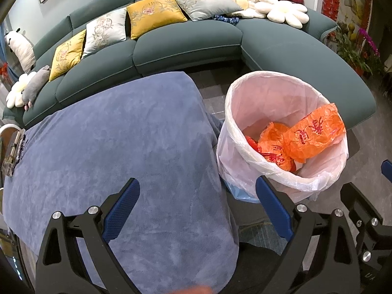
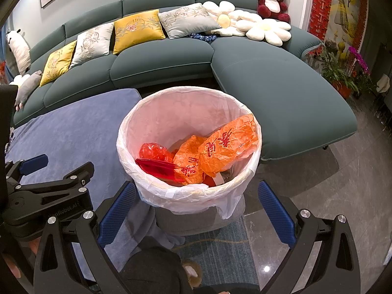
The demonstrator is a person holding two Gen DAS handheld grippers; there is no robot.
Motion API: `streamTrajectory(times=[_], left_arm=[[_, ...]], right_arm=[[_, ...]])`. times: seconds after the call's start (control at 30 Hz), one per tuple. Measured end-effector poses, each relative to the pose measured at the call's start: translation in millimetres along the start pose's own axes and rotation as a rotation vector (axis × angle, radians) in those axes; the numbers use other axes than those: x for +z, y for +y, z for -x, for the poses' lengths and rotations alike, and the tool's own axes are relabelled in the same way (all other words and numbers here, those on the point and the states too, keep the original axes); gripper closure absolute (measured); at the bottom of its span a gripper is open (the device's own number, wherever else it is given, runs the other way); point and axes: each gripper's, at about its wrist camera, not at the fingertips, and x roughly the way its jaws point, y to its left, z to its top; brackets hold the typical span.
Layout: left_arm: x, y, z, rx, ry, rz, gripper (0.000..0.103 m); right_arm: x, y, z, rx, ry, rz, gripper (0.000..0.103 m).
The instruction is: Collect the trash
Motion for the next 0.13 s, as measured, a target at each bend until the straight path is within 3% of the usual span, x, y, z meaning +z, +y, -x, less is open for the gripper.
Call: streamTrajectory(times=[0.13], left_arm=[[-2.0, -1.6, -1.1, -0.008, 0.008, -0.017, 0.012]], right_arm=[[-1.0, -0.8, 0.2, -0.003, 0.000, -0.002, 0.007]])
